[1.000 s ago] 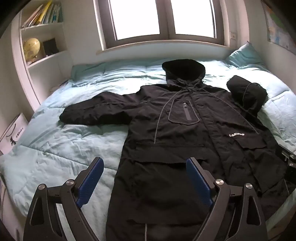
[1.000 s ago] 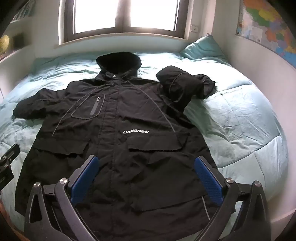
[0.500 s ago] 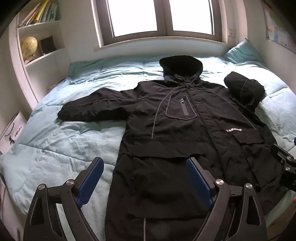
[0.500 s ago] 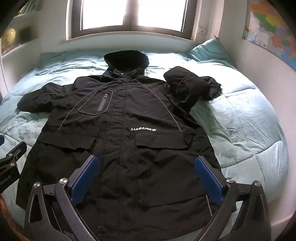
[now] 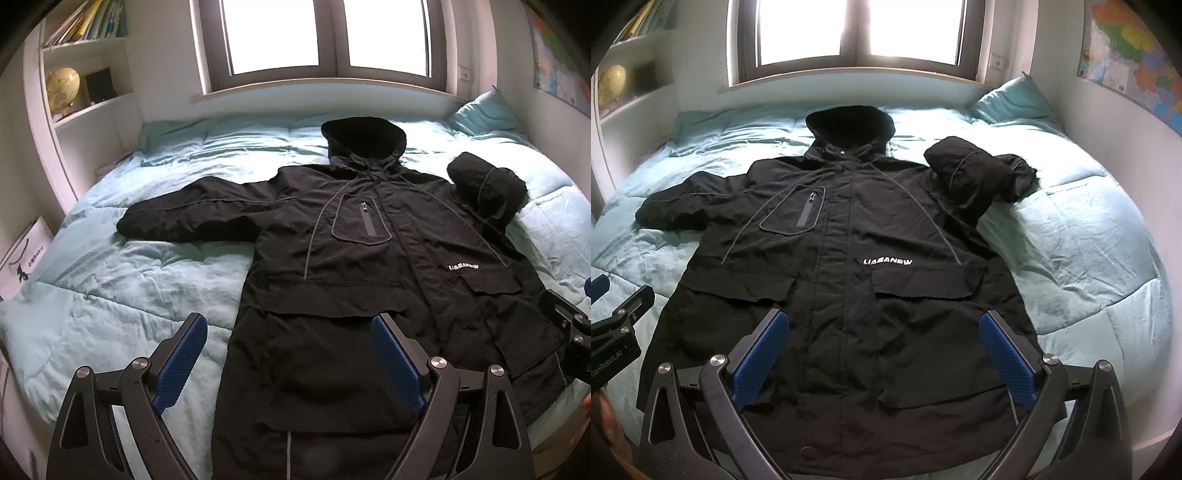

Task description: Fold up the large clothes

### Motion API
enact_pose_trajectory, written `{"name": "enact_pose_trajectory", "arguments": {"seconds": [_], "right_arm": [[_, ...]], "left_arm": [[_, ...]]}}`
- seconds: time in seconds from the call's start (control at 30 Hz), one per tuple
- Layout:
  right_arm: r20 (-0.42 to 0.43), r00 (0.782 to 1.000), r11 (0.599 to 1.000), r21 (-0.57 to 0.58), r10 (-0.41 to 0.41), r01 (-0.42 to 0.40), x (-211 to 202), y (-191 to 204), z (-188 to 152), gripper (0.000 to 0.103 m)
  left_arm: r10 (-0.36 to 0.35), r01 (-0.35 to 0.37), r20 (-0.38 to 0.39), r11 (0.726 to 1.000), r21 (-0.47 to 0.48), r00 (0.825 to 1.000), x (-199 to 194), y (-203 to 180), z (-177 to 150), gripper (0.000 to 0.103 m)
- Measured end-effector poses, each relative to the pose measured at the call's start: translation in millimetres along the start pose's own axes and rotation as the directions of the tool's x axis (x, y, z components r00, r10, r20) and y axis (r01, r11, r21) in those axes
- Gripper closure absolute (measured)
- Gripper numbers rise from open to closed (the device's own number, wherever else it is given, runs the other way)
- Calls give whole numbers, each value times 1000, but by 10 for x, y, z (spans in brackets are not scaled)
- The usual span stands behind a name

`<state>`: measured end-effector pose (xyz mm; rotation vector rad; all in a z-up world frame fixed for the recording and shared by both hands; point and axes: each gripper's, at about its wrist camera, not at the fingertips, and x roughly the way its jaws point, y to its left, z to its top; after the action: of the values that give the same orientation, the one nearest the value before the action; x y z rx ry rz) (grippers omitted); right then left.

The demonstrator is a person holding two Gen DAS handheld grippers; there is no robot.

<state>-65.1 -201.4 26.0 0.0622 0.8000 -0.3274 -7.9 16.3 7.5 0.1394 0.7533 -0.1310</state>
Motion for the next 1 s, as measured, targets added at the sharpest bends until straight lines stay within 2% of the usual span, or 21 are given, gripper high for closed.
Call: {"name": "enact_pose_trajectory", "arguments": {"seconds": [0.23,0.4,1.0], "right_arm": [[5,1000,1000,-10,-10,10,-51,49,21,0],[7,1000,1000,-12,-3,3,-75,71,21,0],[-20,1000,1000,-21,1,-1,-35,119,-25,0]], "left_arm": [[-40,37,-44,997,-62,998,66,133,3,11],[-11,10,-19,999,-47,1000,-7,80,-31,11],[-24,22,-36,999,-42,999,27,88,-29,11]]}}
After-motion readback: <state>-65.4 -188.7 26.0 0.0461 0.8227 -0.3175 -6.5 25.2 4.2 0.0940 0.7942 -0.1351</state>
